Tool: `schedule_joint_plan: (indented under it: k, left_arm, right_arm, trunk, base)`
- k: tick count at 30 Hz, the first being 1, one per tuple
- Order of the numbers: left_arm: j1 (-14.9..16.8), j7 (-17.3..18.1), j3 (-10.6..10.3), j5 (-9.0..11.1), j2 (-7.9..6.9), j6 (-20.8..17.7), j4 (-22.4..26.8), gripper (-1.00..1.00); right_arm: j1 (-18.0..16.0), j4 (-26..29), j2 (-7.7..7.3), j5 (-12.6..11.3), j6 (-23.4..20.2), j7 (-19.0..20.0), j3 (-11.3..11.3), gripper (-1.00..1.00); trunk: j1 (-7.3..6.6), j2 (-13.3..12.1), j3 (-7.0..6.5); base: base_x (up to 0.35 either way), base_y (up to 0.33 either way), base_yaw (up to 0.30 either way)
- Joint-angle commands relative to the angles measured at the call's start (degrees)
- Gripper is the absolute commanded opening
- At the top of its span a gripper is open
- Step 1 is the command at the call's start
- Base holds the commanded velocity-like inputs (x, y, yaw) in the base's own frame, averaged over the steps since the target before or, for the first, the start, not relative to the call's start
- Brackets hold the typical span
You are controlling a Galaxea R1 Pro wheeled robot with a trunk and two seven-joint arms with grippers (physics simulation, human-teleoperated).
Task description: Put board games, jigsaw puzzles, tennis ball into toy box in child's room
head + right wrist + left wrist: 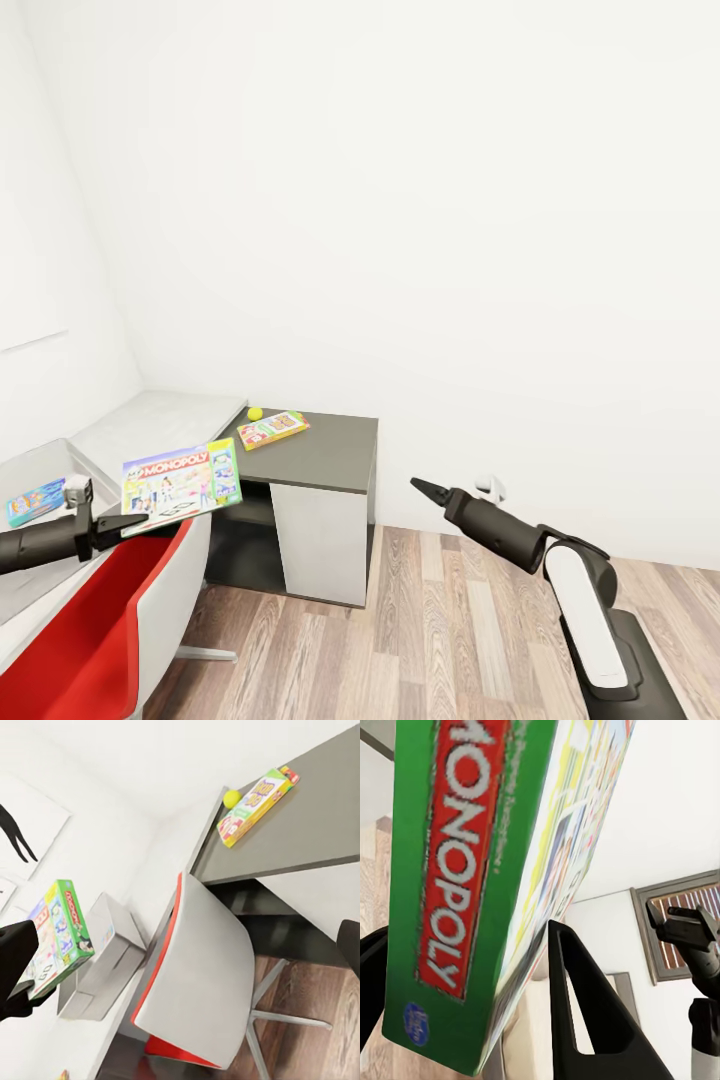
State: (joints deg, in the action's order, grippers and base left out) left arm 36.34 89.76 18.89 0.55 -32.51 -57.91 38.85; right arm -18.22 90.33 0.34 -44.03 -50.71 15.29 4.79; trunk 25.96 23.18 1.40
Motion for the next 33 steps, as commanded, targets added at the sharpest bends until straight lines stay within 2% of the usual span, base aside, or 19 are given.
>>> schedule_joint_plan:
  k: [1,10,21,33]
  left_arm:
    - [0.05,0.24,0.03,-0.03,-0.01,-0.61,0.00,-1.00]
    - [0.05,0.24,0.09,-0.03,-0.01,-0.61,-0.03,-1.00]
    - [0.05,0.24,0.18,-0.03,-0.01,-0.59,0.00,-1.00]
    - [0.05,0.24,0.18,-0.04,-0.01,-0.54,0.00,-1.00]
  right_arm:
    - [-0.06,0.00,0.08,0.35,-0.30,0.44,0.15,1.00]
    - [-0.06,-0.07,-0.26,0.24,-0.02,0.50,0.93,1.00]
    - [-0.06,-0.07,0.25,0.78,-0.01,0.36,0.44,1.00]
    - [-0.06,-0.06,0.27,0.78,-0.01,0.35,0.31,1.00]
  trunk:
    - [0.04,0.14,0.14]
    - [0.04,0.14,0.14]
    - [0.04,0.14,0.29]
    - [0.04,0.14,0.52]
  base:
    - [0.000,0.000,0.000]
    - [0.000,0.000,0.028]
    - [0.018,-0.016,0.256]
    - [0.270,-0.038,0.277]
